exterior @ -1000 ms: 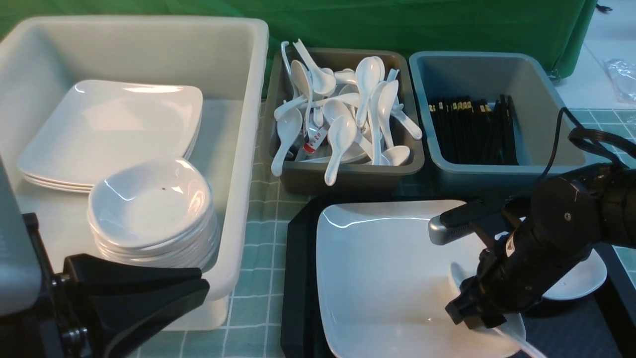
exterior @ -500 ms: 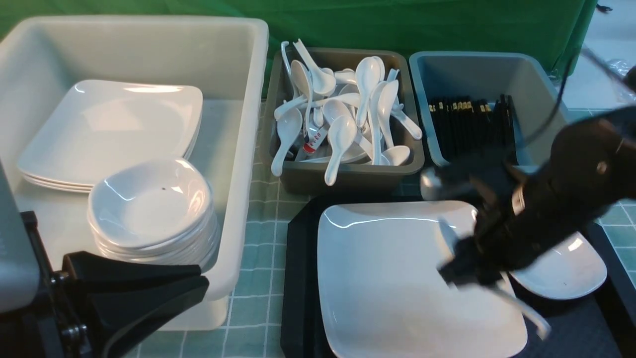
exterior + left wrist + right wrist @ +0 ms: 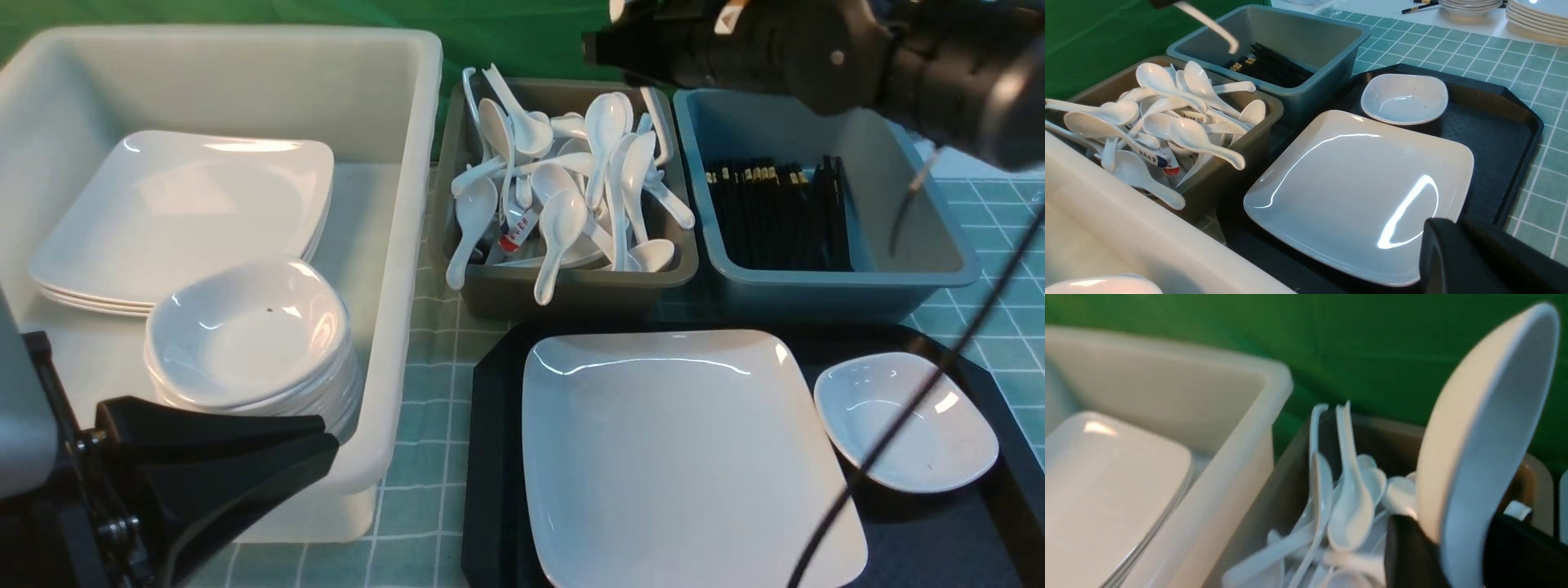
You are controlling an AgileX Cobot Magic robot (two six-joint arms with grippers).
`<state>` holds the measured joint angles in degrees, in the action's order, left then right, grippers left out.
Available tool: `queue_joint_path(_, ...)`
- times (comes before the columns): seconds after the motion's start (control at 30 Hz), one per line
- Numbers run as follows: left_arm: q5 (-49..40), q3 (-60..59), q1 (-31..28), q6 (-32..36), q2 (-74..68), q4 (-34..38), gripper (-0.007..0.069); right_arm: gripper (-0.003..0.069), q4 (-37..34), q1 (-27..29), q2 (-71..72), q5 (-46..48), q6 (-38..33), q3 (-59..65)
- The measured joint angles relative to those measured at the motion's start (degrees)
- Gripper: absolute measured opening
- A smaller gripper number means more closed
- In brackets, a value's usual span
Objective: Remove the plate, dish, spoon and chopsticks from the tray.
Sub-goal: Use the right arm to put the soup spoon into the small storage box in the middle, then use the right arm to grab a small plate from the dinner plate
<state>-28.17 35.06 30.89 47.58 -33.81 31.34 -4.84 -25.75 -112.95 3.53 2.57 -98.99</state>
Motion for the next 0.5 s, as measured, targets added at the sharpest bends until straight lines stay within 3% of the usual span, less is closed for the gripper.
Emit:
queue_joint_path(0.03,0.0,0.0,0.0,0.0,0.0,-0.1,0.0013,0.0445,0.0,0.6,-3.0,2.2,1.5,-3.7)
queue_joint_path(0.1,0.0,0.0,0.0,0.0,0.0,-0.2,0.0013,0.0564,0.1,1.0,-4.6,5.8,1.7,-6.0)
queue_joint_path(0.17,0.0,0.0,0.0,0.0,0.0,-0.2,0.0013,0.0615,0.4,1.2,-4.7,9.1,1.6,-6.7)
queue_joint_path(0.23,0.0,0.0,0.0,0.0,0.0,-0.2,0.0013,0.0615,0.6,1.3,-3.8,11.8,1.6,-7.1)
queue_joint_path(0.33,0.0,0.0,0.0,0.0,0.0,-0.3,0.0013,0.0542,1.3,1.4,-1.2,16.9,-0.1,-7.1)
queue_joint_path(0.37,0.0,0.0,0.0,0.0,0.0,-0.4,0.0013,0.0461,1.7,1.5,1.3,21.2,-2.6,-7.1)
queue_joint_path(0.47,-0.1,0.0,0.0,0.0,0.0,-0.6,0.0013,0.0310,2.2,1.5,6.0,29.9,-8.1,-7.3)
queue_joint_path(0.5,-0.4,0.0,0.0,0.0,0.0,-0.6,0.0013,0.0190,3.2,1.5,10.0,37.9,-11.5,-7.4)
